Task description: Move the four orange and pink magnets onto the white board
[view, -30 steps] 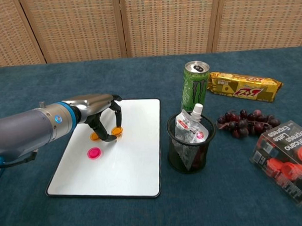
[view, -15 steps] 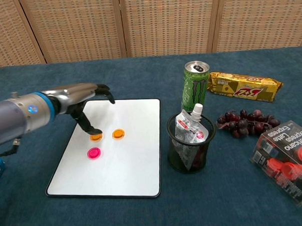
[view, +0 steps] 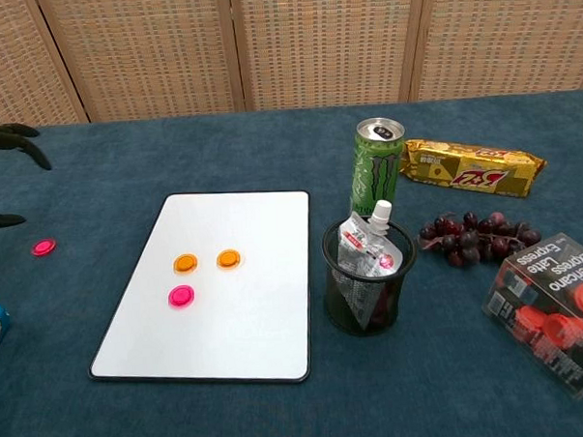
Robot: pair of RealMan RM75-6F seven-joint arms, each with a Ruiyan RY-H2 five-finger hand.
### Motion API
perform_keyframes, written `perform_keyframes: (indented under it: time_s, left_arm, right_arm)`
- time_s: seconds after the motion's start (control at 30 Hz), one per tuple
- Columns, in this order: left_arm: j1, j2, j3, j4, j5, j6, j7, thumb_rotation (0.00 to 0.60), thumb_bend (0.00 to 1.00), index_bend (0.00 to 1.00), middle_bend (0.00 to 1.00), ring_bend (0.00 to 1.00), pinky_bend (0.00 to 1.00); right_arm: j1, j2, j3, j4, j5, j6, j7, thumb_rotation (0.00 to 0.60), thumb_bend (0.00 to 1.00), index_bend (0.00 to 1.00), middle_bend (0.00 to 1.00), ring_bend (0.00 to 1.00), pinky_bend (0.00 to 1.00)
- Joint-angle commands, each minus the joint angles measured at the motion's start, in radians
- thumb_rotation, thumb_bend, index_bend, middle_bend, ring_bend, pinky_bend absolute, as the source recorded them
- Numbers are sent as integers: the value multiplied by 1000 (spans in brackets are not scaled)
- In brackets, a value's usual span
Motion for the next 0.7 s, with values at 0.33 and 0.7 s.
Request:
perform_keyframes:
  time_s: [0.33,0.7]
  left_arm:
    - [69,-65,20,299,113,-116,-222,600,274,356,0,0,0]
    - [15,-141,-32,333,58,-201,-117,600,284,360,0,0,0]
  right_arm:
    - [1,-1,0,0,2,-2,-5,600,79,0,0,0,0]
    - [1,0,0,0,4,-3,-3,600,78,0,0,0,0]
